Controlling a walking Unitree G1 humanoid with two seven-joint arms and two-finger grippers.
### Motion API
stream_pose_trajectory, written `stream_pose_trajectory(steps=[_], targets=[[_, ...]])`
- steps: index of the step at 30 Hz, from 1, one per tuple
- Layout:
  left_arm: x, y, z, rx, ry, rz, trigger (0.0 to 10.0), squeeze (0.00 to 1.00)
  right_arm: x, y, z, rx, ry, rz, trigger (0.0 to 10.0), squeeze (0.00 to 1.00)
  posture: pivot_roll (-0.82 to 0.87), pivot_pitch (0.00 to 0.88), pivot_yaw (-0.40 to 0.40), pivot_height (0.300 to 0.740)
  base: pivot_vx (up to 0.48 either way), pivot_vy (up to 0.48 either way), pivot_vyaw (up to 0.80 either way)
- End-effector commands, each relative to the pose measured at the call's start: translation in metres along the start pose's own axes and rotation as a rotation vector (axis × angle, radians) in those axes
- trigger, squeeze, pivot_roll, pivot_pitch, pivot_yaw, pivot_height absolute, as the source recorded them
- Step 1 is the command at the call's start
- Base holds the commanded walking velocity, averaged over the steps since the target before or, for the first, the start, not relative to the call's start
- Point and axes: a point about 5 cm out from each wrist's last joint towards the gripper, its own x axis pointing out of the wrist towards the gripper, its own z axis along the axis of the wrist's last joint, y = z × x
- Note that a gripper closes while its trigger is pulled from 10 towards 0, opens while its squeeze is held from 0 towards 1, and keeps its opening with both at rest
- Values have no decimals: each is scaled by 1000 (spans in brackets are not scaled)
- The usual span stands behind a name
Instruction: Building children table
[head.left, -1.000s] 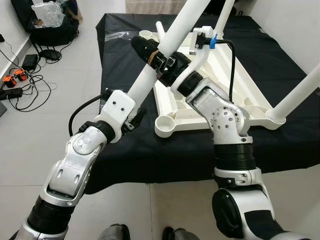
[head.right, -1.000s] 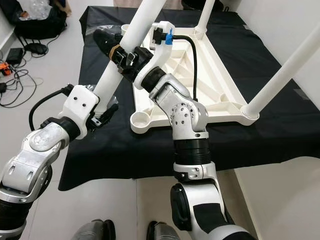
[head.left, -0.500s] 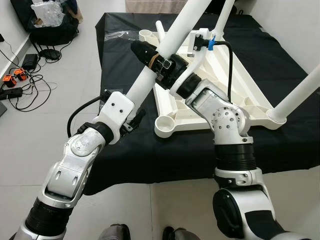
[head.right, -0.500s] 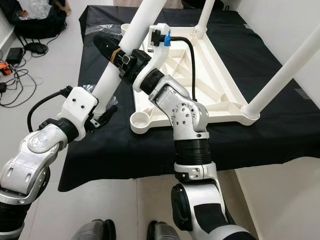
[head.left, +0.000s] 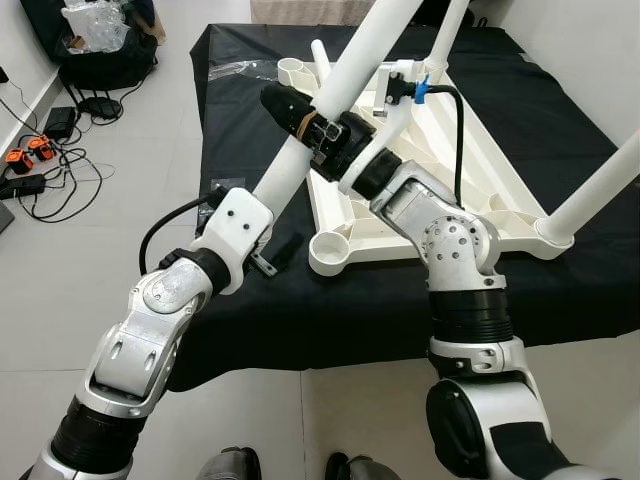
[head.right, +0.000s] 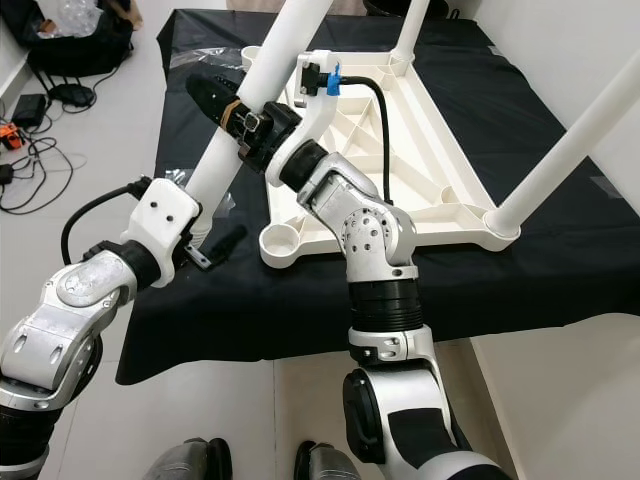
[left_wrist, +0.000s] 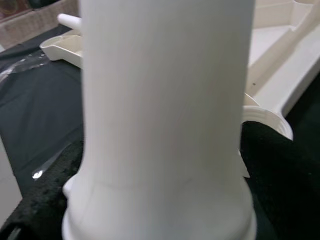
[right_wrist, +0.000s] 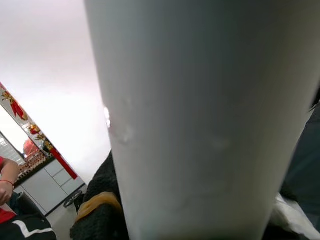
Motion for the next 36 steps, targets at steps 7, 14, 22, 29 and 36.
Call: stream_pose_trajectory(steps=[7,14,22,29,36], targets=[[-5,15,-4,15,27,105,10000,0,-4,-11,29,-111,-84,-29,0,0,48,124,-76,740,0,0,0],[-16,40,-13,18,73,257,10000,0,-20,-35,60,-270,-104,-95,0,0,54,129,-78,740,0,0,0],[-27,-27,-6,-296,-2,19,10000,0,-38,-43,67,-421,51,117,0,0,71,169,-76,740,0,0,0],[-39,-76,3,-396,-36,-115,10000,0,-39,-47,49,-422,148,236,0,0,77,189,-70,740,0,0,0],[-47,-107,12,-445,-22,-177,10000,0,-34,-50,29,-428,247,328,0,0,84,231,-64,740,0,0,0]])
